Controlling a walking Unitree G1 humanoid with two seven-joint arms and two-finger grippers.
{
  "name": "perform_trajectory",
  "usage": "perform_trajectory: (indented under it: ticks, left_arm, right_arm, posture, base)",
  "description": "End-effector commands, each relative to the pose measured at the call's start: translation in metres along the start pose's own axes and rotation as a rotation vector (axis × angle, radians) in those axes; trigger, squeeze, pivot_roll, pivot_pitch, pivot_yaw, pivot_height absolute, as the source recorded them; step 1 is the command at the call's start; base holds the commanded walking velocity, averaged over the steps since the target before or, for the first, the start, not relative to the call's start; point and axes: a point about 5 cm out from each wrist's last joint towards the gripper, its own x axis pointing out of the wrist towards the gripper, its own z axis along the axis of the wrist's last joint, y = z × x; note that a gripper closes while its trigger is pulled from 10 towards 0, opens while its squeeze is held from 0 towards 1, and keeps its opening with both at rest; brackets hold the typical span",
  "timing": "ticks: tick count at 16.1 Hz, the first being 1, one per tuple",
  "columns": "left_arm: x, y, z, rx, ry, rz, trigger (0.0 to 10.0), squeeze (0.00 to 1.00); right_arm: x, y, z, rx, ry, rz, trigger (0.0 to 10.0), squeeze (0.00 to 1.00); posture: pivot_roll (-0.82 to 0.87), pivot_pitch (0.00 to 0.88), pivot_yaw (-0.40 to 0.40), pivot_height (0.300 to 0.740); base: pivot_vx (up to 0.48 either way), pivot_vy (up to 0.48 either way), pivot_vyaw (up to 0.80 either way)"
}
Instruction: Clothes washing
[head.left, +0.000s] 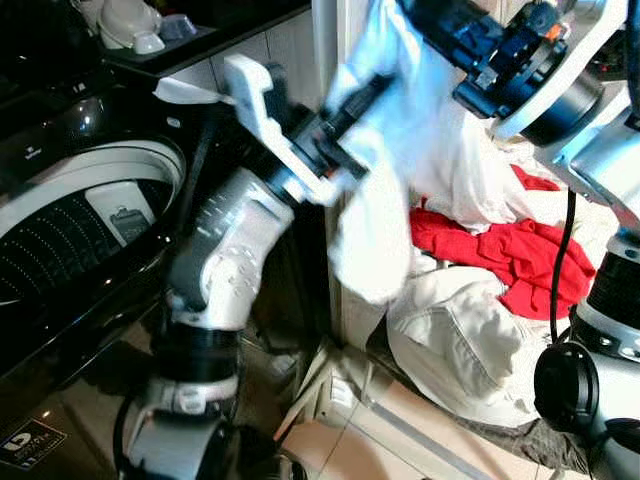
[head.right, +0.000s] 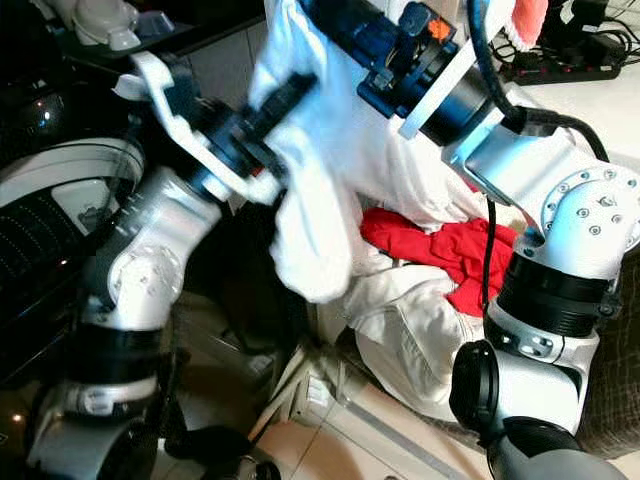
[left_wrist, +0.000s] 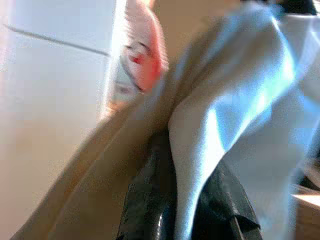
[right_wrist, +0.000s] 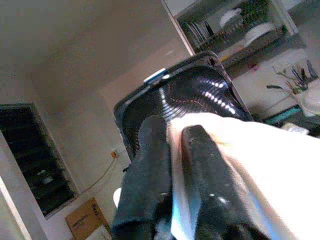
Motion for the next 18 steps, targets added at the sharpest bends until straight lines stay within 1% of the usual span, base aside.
perform_trajectory:
  ticks: [1, 2, 3, 4, 5, 6, 7, 8, 9, 10, 11, 12, 13, 14, 15, 16, 17, 18]
  left_arm:
    - [-0.001, 0.013, 0.015, 0.073, -0.041, 0.056, 0.0, 0.0]
    - [-0.002, 0.015, 0.018, 0.087, -0.046, 0.062, 0.0, 0.0]
    - [-0.002, 0.023, 0.03, 0.162, -0.059, 0.093, 0.0, 0.0]
    - [-0.003, 0.043, 0.059, 0.348, -0.088, 0.201, 0.0, 0.0]
    - [-0.004, 0.062, 0.094, 0.564, -0.133, 0.337, 0.0, 0.0]
    - [-0.005, 0.067, 0.105, 0.631, -0.152, 0.383, 0.0, 0.0]
    - [-0.018, 0.08, 0.159, 1.076, -0.2, 0.628, 0.0, 0.0]
    - [-0.029, 0.079, 0.199, 1.389, -0.275, 0.783, 0.0, 0.0]
    - [-0.037, 0.075, 0.219, 1.543, -0.325, 0.867, 0.0, 0.0]
    - [-0.041, 0.073, 0.226, 1.611, -0.349, 0.898, 0.0, 0.0]
    - [-0.045, 0.077, 0.228, 1.651, -0.318, 0.941, 0.0, 0.0]
    - [-0.049, 0.088, 0.222, 1.612, -0.248, 0.963, 0.0, 0.0]
    - [-0.051, 0.111, 0.192, 1.489, -0.06, 0.918, 0.0, 0.0]
    - [-0.051, 0.119, 0.18, 1.448, 0.0, 0.901, 0.0, 0.0]
    - [-0.061, 0.144, 0.123, 1.218, 0.244, 0.871, 0.0, 0.0]
    - [-0.066, 0.15, 0.107, 1.147, 0.313, 0.884, 0.9, 0.0]
    - [-0.082, 0.162, 0.077, 0.974, 0.445, 0.98, 8.2, 0.0]
    - [-0.101, 0.17, 0.049, 0.844, 0.592, 1.066, 10.0, 0.0]
  right_arm:
    - [0.002, 0.015, 0.009, -0.047, -0.027, 0.074, 10.0, 1.0]
    - [0.001, 0.015, 0.01, -0.052, -0.031, 0.076, 10.0, 1.0]
    - [0.0, 0.017, 0.015, -0.099, -0.051, 0.076, 10.0, 1.0]
    - [-0.003, 0.019, 0.02, -0.151, -0.067, 0.081, 10.0, 0.0]
    - [-0.005, 0.022, 0.021, -0.183, -0.068, 0.091, 10.0, 0.0]
    - [-0.005, 0.022, 0.021, -0.191, -0.066, 0.096, 10.0, 0.0]
    - [-0.006, 0.023, 0.02, -0.2, -0.058, 0.103, 10.0, 0.0]
    - [-0.005, 0.023, 0.018, -0.208, -0.051, 0.092, 10.0, 0.0]
    - [-0.005, 0.021, 0.016, -0.219, -0.044, 0.068, 10.0, 0.0]
    - [-0.005, 0.02, 0.015, -0.225, -0.041, 0.054, 10.0, 0.0]
    - [-0.004, 0.017, 0.013, -0.233, -0.034, 0.026, 10.0, 0.0]
    - [-0.002, 0.015, 0.01, -0.238, -0.025, 0.016, 10.0, 0.0]
    - [0.0, 0.012, 0.003, -0.251, 0.004, 0.007, 10.0, 0.0]
    - [0.0, 0.011, 0.001, -0.256, 0.014, 0.004, 10.0, 0.0]
    - [0.0, 0.004, -0.014, -0.274, 0.094, -0.031, 10.0, 0.0]
    - [-0.001, 0.002, -0.018, -0.274, 0.115, -0.04, 10.0, 0.0]
    - [-0.002, -0.002, -0.028, -0.282, 0.178, -0.065, 10.0, 0.0]
    - [-0.005, -0.006, -0.04, -0.292, 0.248, -0.092, 10.0, 0.0]
  posture:
    - [-0.03, 0.0, 0.094, 0.74]
    - [-0.03, 0.0, 0.094, 0.74]
    - [-0.03, 0.0, 0.097, 0.74]
    - [-0.03, 0.0, 0.099, 0.74]
    - [-0.03, 0.0, 0.1, 0.74]
    - [-0.03, 0.0, 0.101, 0.74]
    - [-0.02, 0.0, 0.102, 0.74]
    - [-0.02, 0.0, 0.103, 0.74]
    - [-0.02, 0.0, 0.103, 0.74]
    - [-0.02, 0.0, 0.103, 0.74]
    - [-0.02, 0.0, 0.103, 0.74]
    - [-0.02, 0.0, 0.104, 0.74]
    - [-0.01, 0.0, 0.103, 0.74]
    - [-0.01, 0.0, 0.103, 0.74]
    - [-0.01, 0.0, 0.105, 0.74]
    - [-0.01, 0.0, 0.105, 0.74]
    - [-0.02, 0.0, 0.109, 0.74]
    - [-0.02, 0.0, 0.11, 0.74]
  base:
    - [0.0, 0.0, 0.0]
    - [0.0, 0.0, 0.0]
    - [0.0, 0.0, 0.0]
    - [0.0, 0.0, 0.0]
    - [0.0, 0.0, 0.0]
    - [0.0, 0.0, 0.0]
    - [0.0, 0.0, 0.0]
    - [0.0, 0.0, 0.0]
    - [0.0, 0.0, 0.0]
    - [0.0, 0.0, 0.0]
    - [0.0, 0.0, 0.0]
    - [0.0, 0.0, 0.0]
    - [0.0, 0.0, 0.0]
    - [0.0, 0.0, 0.0]
    - [0.0, 0.0, 0.0]
    - [0.0, 0.0, 0.0]
    - [0.0, 0.0, 0.0]
    - [0.0, 0.0, 0.0]
